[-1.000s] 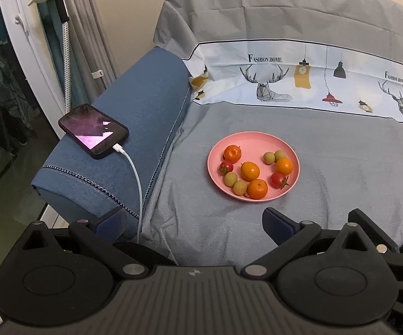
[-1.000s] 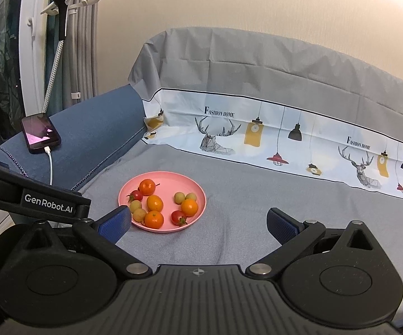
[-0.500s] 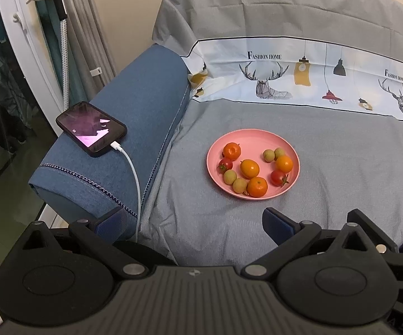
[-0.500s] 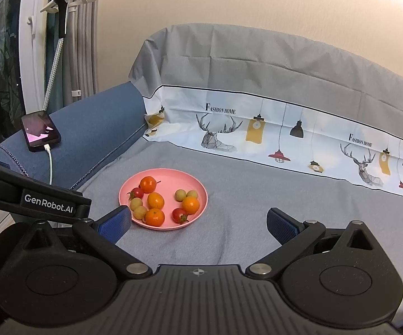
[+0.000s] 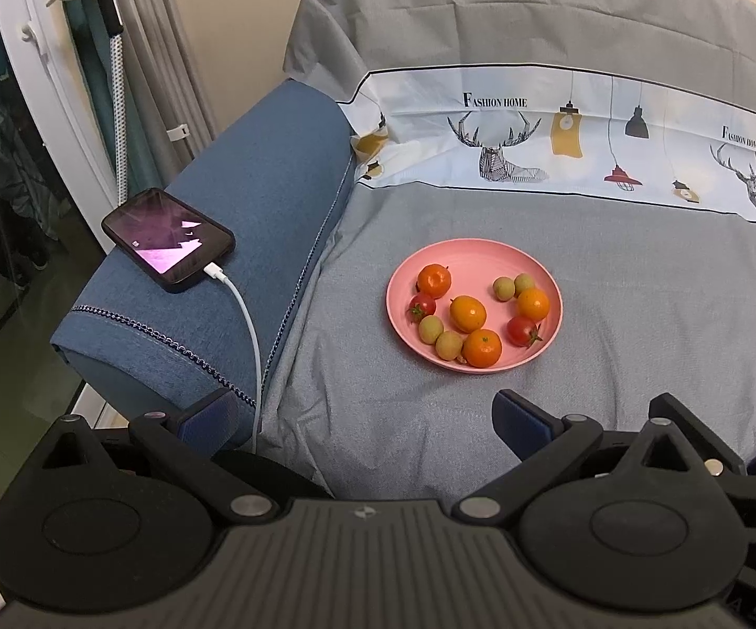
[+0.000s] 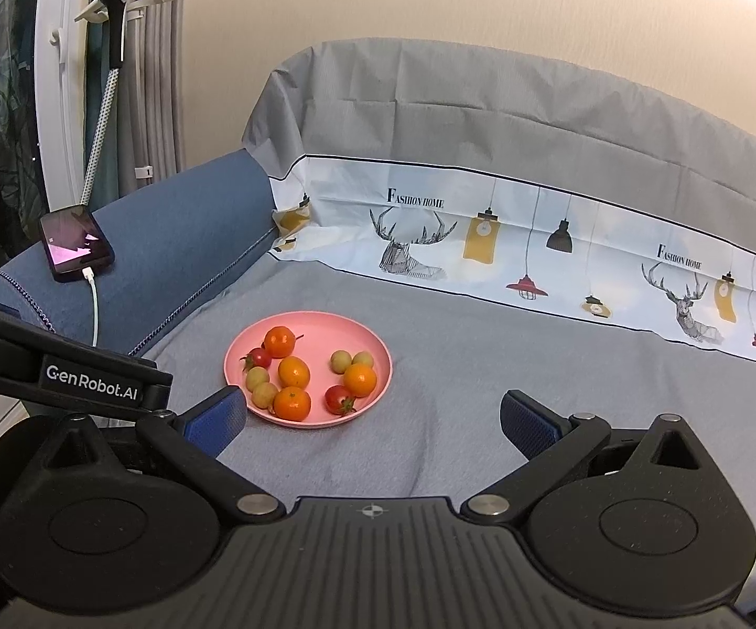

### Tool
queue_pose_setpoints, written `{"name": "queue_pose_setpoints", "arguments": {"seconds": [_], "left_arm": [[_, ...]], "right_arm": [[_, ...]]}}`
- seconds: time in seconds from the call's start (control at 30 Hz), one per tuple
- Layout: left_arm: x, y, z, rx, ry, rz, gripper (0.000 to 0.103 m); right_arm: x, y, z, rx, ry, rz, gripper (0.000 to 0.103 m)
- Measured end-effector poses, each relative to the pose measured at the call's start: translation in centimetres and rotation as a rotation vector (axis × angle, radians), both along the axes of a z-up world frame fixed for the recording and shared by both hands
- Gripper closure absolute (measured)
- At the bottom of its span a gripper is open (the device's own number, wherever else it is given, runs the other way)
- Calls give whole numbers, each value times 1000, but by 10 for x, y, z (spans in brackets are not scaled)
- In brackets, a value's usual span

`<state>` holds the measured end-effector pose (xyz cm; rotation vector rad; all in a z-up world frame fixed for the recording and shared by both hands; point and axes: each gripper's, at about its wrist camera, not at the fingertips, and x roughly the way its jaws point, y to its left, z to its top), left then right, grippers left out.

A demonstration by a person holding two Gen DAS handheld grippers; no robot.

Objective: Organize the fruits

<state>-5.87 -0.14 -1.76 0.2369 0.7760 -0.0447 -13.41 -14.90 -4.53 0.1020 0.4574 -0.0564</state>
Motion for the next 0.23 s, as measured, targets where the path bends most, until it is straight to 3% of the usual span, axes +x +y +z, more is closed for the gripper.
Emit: {"name": "queue_pose_setpoints", "arguments": {"seconds": [0.23], "left_arm": [[1,1,-2,3,-3,4,0]], "right_arm": [[1,0,-2,4,2,3,1]]}}
